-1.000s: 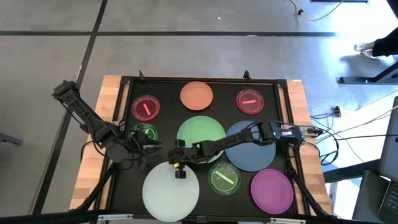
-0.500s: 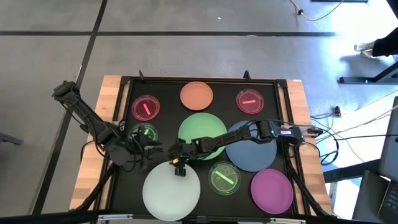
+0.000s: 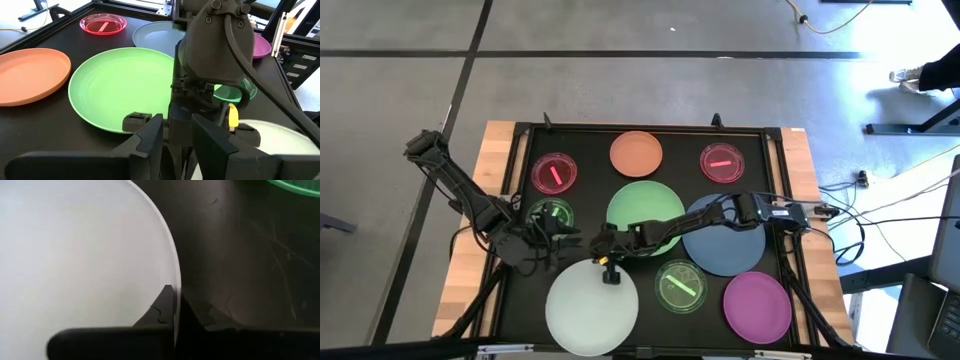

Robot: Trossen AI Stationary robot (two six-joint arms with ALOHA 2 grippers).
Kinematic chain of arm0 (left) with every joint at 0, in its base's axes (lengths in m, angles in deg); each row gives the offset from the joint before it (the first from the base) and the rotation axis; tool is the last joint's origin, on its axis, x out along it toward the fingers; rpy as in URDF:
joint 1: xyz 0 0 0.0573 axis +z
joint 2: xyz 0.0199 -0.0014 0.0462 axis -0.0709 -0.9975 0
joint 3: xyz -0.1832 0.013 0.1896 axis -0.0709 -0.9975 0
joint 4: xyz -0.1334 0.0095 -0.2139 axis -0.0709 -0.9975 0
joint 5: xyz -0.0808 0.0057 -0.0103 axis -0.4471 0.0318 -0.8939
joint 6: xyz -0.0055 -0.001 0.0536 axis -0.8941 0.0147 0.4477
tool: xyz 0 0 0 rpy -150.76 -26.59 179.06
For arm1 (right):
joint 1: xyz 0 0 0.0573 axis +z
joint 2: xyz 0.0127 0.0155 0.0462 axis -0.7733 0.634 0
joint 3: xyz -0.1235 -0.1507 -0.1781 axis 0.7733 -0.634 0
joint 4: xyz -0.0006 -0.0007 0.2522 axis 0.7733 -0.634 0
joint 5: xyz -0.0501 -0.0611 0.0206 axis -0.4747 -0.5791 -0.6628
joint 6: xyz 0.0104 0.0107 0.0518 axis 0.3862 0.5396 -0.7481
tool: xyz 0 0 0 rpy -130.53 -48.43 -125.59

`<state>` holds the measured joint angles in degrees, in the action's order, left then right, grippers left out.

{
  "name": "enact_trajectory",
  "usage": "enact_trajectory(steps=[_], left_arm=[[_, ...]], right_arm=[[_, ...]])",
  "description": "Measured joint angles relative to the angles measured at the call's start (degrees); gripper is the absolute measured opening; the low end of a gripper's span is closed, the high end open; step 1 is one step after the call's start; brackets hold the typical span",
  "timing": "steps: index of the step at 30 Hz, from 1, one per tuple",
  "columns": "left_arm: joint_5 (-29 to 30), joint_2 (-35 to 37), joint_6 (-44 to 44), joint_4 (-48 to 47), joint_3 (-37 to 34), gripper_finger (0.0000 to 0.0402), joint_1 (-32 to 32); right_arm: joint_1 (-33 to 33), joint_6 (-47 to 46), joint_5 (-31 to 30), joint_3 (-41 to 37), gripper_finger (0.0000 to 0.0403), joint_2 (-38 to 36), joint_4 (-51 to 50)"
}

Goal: Stack plastic plates
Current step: Stack the white plate on top of the blue plate

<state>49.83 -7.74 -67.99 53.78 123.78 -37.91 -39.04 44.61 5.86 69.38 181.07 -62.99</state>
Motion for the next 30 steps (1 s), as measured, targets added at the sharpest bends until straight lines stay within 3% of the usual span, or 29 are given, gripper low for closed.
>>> enact_trajectory(steps=[15, 30], left_arm=[[0.3, 0.0, -0.1, 1.8, 0.0, 0.0096, 0.0], [8.3, 0.0, 1.6, 4.9, 0.0, 0.0096, -0.1]], right_arm=[[0.0, 6.6, -7.4, -0.1, 0.0001, -8.1, -6.3], [0.4, 9.7, -8.2, 0.0, 0.0000, -17.4, -14.8]])
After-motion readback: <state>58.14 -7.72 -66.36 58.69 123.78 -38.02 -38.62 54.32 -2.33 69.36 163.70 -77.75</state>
